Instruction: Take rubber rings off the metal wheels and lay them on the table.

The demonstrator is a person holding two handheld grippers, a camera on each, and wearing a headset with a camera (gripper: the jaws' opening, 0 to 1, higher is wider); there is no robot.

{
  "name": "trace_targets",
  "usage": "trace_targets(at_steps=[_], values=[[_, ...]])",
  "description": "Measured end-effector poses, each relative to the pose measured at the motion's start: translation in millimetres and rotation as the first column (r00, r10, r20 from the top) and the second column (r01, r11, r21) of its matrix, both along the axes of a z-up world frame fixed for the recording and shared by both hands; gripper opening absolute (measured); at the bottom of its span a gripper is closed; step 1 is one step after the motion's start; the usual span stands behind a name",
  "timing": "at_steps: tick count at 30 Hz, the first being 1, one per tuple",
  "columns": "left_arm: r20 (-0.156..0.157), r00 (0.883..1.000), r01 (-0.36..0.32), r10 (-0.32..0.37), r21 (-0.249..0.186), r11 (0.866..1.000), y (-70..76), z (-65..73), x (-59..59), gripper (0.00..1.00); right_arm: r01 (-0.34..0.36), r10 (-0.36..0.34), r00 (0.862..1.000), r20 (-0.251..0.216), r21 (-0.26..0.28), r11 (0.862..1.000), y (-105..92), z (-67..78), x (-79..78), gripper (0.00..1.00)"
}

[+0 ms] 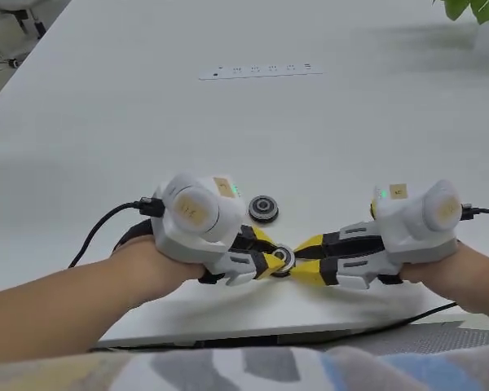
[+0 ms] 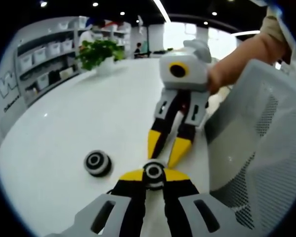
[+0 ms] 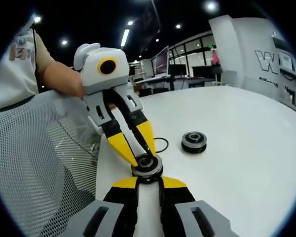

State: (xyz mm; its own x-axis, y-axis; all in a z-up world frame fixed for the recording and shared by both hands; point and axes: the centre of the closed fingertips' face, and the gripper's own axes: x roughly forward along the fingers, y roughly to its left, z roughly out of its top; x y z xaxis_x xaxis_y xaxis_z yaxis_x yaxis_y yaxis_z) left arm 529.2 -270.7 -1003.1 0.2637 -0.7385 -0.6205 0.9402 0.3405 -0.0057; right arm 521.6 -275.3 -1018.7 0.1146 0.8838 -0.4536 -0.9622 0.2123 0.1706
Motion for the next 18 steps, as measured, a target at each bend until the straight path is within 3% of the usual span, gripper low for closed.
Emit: trace_targets(at_steps=[5,8,11,18], values=[[-0.003,1.000,0.001,-0.001,-0.003,1.000,0.3,0.0,0.2,0.12,-0.014,0.014,1.000,-0.013,0.002,1.000,0.2,0.9,-0.3,0.11],[-0.004,1.000,0.001,-0.001,-0.005,1.000,0.3,0.1,0.1,0.12,-0.016,0.016,1.000,-0.023,-0.004,1.000,-0.9,-1.9,2.4,0.00],[-0.003,1.000,0.000,0.000,-0.003,1.000,0.2,0.1,-0.1,0.12,-0.014,0.014,1.000,-0.010,-0.014,1.000,3.7,-2.2,-0.5,0.01],[0.003,1.000,-0.002,0.002,0.004,1.000,0.6,0.0,-0.1,0.12,0.066,-0.067,0.996,-0.055,-0.007,0.998,4.3,-1.9,-2.5,0.01]])
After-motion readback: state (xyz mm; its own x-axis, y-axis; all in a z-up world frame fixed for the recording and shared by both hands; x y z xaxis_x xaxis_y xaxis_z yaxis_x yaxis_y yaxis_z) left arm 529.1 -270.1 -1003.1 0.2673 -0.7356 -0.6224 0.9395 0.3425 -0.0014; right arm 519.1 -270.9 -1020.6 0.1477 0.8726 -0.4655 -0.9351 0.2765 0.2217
